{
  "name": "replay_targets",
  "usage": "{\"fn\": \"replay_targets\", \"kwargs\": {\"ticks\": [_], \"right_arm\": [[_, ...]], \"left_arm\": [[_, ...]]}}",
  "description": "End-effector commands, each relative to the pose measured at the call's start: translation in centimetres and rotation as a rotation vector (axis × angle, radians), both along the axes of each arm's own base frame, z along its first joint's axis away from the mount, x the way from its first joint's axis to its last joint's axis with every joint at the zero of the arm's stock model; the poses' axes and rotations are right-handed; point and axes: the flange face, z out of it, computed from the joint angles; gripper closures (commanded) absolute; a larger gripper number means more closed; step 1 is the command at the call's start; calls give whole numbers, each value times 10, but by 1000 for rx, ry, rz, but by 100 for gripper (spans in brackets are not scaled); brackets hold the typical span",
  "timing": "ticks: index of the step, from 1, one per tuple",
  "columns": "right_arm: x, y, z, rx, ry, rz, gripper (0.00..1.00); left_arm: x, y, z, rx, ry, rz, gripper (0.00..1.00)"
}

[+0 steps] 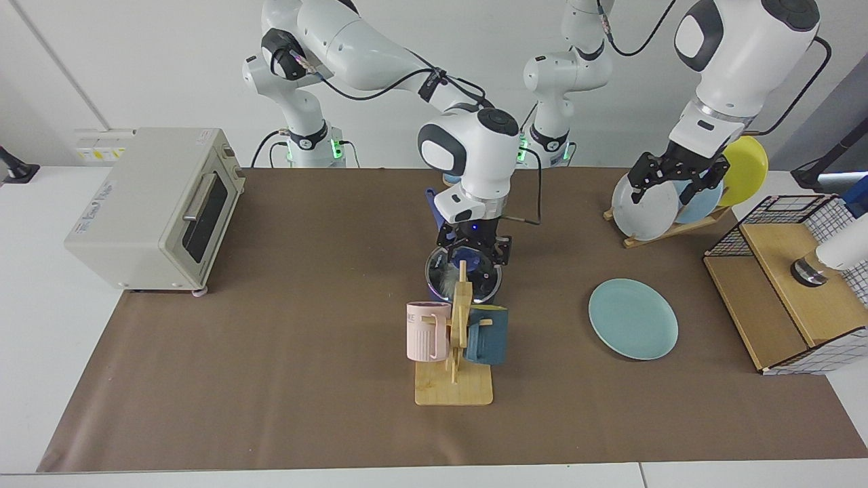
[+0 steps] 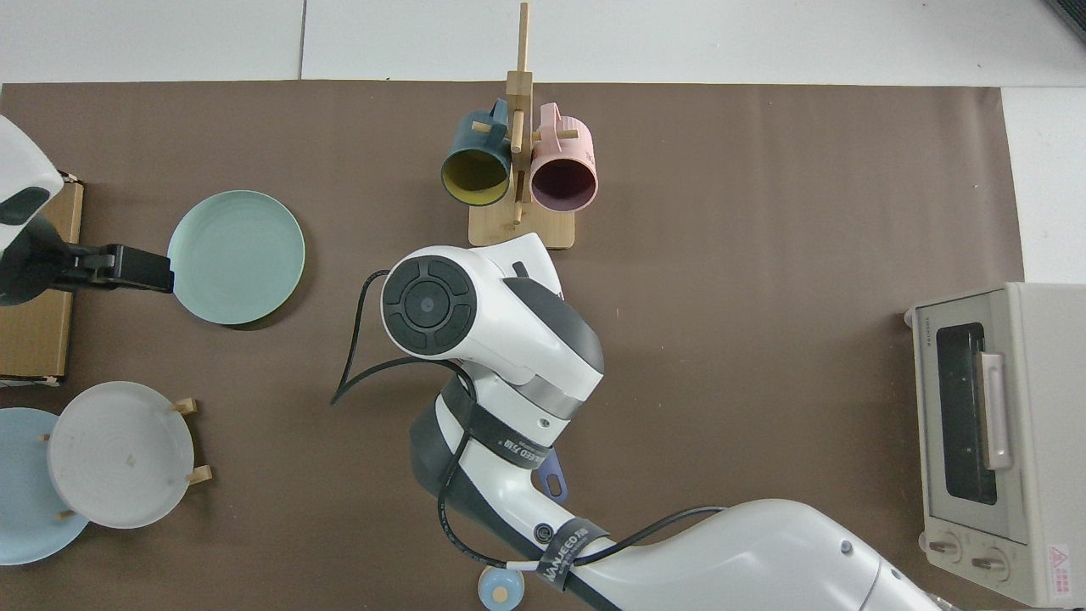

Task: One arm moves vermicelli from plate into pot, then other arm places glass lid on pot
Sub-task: 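Lower the glass lid onto the pot with the right gripper, then open the right gripper and withdraw it from the lid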

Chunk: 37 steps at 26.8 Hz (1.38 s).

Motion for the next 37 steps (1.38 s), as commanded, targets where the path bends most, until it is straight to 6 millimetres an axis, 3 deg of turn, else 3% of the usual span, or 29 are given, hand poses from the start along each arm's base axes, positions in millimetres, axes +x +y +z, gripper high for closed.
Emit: {"fn": "replay_targets", "kwargs": {"ticks": [1, 8, 17, 29, 37], "right_arm": [[-4, -13, 45, 0, 0, 16, 0], [-3, -61, 107, 95, 20, 32, 0], [-4, -152, 122, 52, 70, 164, 0], [-11, -299, 135, 17, 117, 325, 0], [-13, -393, 167, -1, 114, 395, 0]], "left_arm": [[-7, -2, 3, 14, 3, -10, 0], [-6, -2, 3, 14, 1, -10, 0], [-6, -2, 4, 14, 0, -11, 0], [-6, -2, 4, 14, 0, -11, 0], [-7, -2, 4, 14, 0, -11, 0]]}}
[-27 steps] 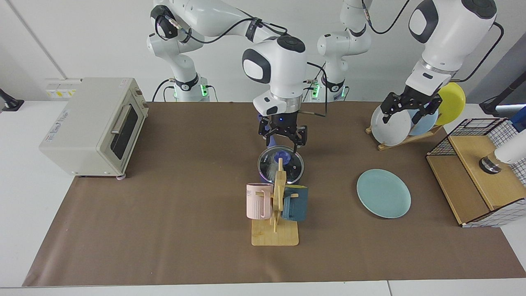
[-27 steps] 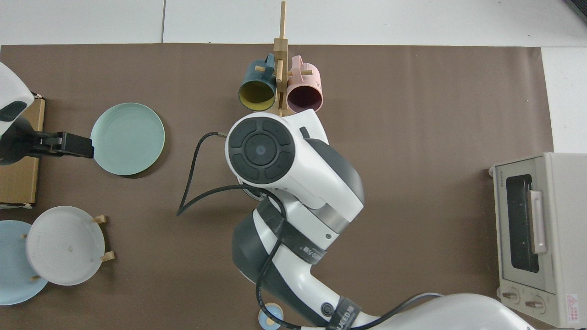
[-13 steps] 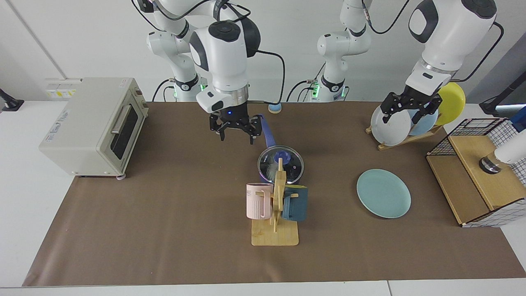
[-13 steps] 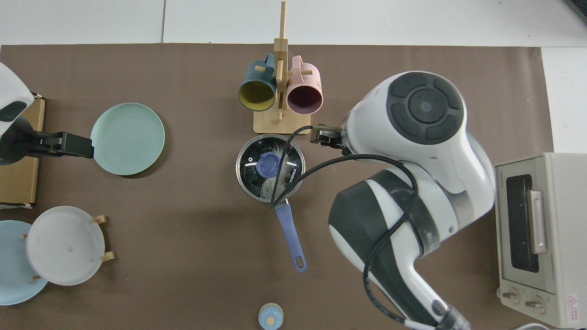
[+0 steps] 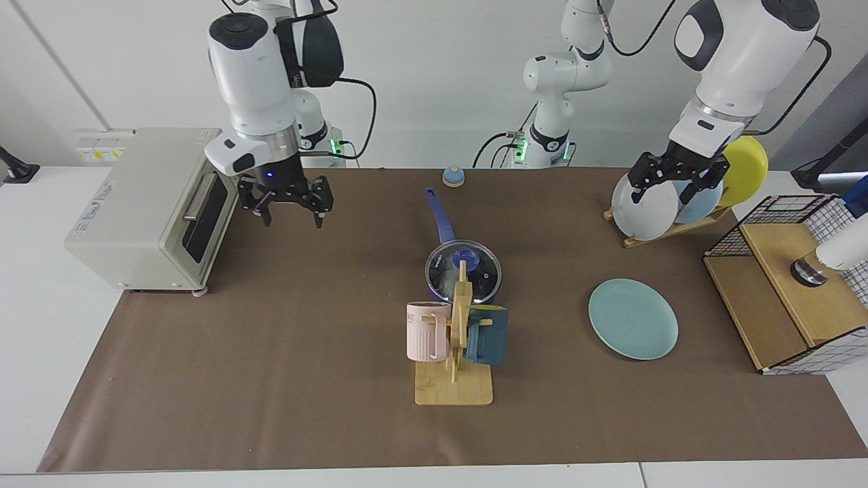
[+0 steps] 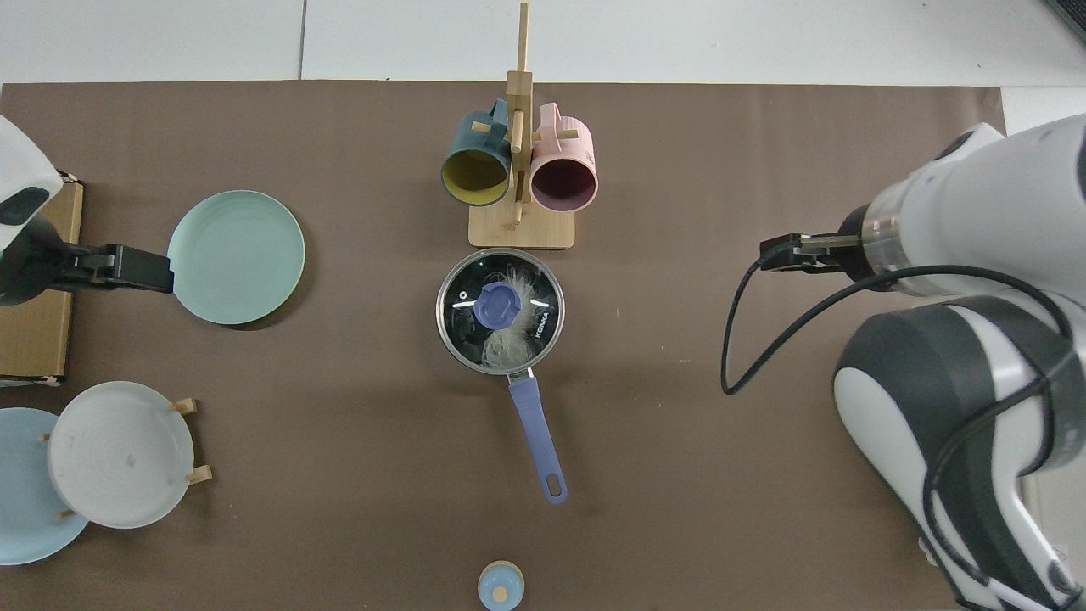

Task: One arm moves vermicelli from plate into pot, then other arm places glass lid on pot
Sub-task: 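Open the right gripper and withdraw it from the lid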

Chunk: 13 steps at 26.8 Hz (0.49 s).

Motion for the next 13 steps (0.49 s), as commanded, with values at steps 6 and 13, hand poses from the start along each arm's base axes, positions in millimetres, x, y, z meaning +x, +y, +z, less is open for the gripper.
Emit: {"fn": "replay_targets", "kwargs": {"ticks": [6, 13], "right_arm": [[-29, -71, 40, 28, -1, 59, 0], [-42, -110, 66, 50, -8, 30, 0]], "left_arm": [[-6, -2, 3, 14, 1, -10, 0], [-6, -2, 3, 14, 2, -11, 0]]}}
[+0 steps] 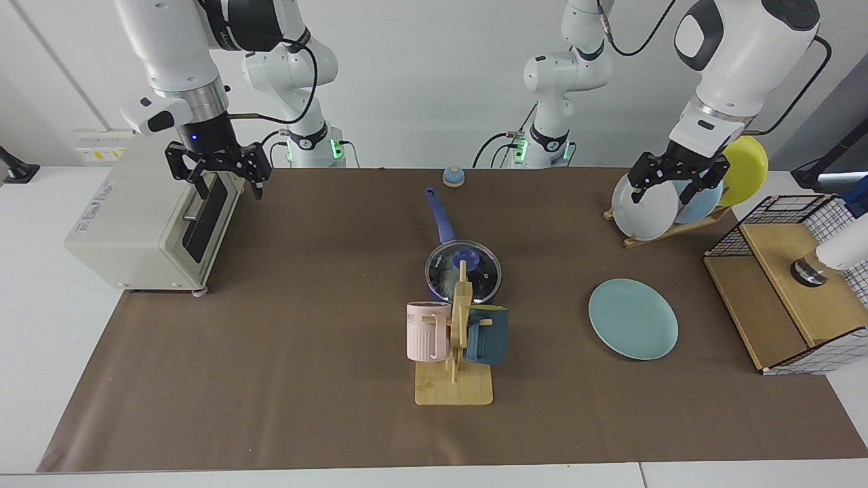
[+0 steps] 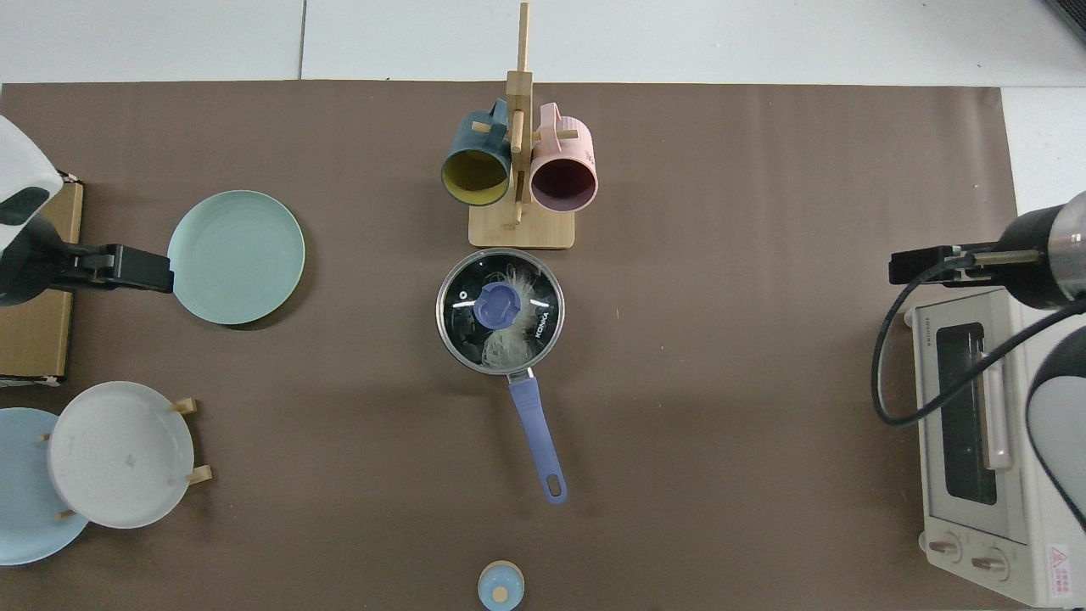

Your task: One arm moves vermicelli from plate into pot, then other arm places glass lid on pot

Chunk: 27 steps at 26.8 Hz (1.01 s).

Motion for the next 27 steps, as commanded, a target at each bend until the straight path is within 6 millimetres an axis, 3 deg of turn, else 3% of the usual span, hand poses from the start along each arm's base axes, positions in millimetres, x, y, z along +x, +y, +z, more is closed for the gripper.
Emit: {"fn": "replay_targets", "kwargs": {"ticks": [1, 7, 13, 18, 27], "right_arm": [[-15, -23, 17, 40, 7, 16, 0], [-14, -35, 45, 16, 8, 2, 0], [-10, -55, 43, 39, 22, -14, 0], [-13, -45, 44, 40, 27, -6, 0], [-14, -44, 40, 46, 45, -35, 0]], "left_arm": [[-6, -1, 3, 14, 1, -11, 0], [-6, -1, 3, 14, 2, -11, 0], [-6, -1, 3, 14, 2, -11, 0], [-6, -1, 3, 14, 2, -11, 0], [-6, -1, 3, 14, 2, -11, 0]]}}
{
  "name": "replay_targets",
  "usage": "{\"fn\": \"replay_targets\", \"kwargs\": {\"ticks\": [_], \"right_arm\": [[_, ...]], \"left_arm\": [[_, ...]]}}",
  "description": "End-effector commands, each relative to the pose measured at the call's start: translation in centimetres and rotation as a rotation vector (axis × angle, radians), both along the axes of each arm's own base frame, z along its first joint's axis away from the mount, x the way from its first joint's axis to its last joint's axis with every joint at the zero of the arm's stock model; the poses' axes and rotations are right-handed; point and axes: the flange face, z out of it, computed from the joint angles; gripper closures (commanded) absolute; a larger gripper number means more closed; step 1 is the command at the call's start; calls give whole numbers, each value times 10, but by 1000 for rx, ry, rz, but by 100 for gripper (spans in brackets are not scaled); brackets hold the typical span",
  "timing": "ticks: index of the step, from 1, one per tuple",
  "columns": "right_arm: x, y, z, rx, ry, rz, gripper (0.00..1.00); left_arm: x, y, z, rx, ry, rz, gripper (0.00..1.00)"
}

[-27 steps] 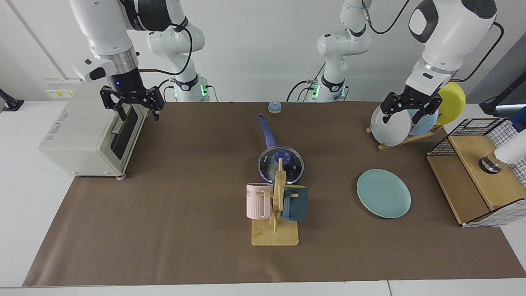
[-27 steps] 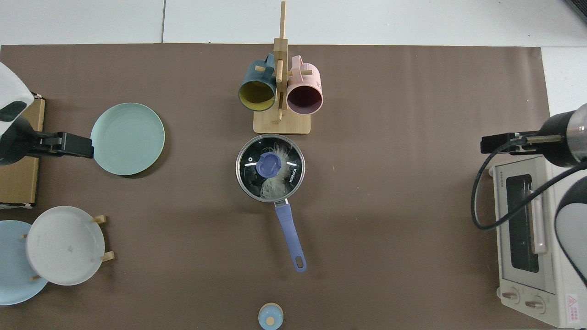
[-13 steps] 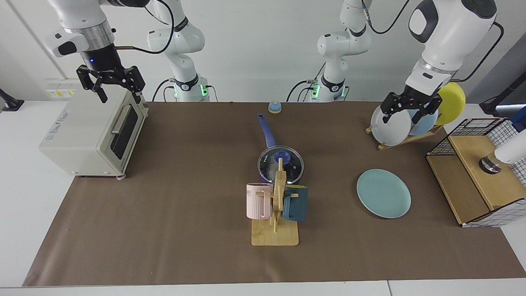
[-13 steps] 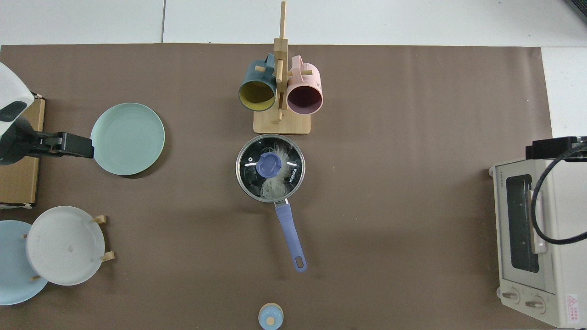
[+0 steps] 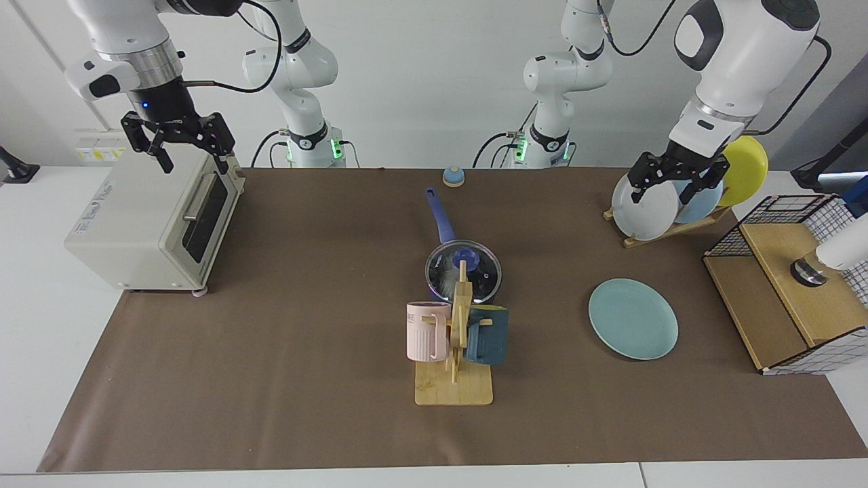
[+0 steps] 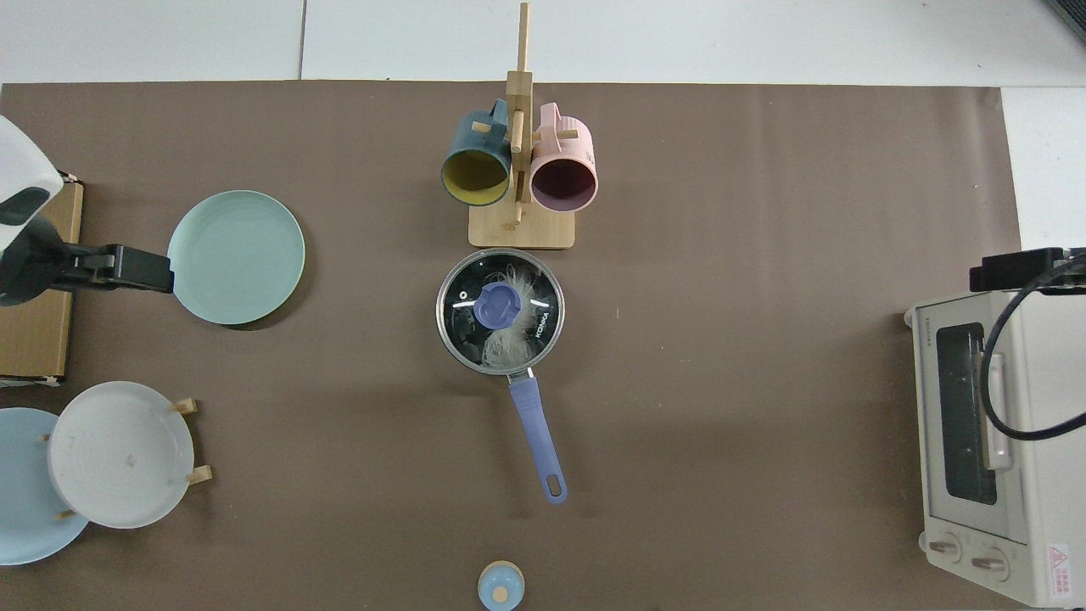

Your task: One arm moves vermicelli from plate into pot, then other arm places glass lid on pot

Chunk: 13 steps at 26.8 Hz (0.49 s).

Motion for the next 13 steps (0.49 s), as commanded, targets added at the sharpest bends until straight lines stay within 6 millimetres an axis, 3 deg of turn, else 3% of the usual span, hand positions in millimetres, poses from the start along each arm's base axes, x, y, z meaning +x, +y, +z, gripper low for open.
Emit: {"fn": "replay_targets", "kwargs": {"ticks": [1, 10, 13], "right_arm": [[-1, -1, 0, 29, 28, -14, 0], [7, 2, -27, 25, 137, -11, 0], [9, 5, -24, 23, 131, -6, 0]], "left_arm": [[-6, -1, 3, 14, 2, -9, 0], [-6, -1, 3, 14, 2, -11, 0], [-6, -1, 3, 14, 1, -11, 0]]}}
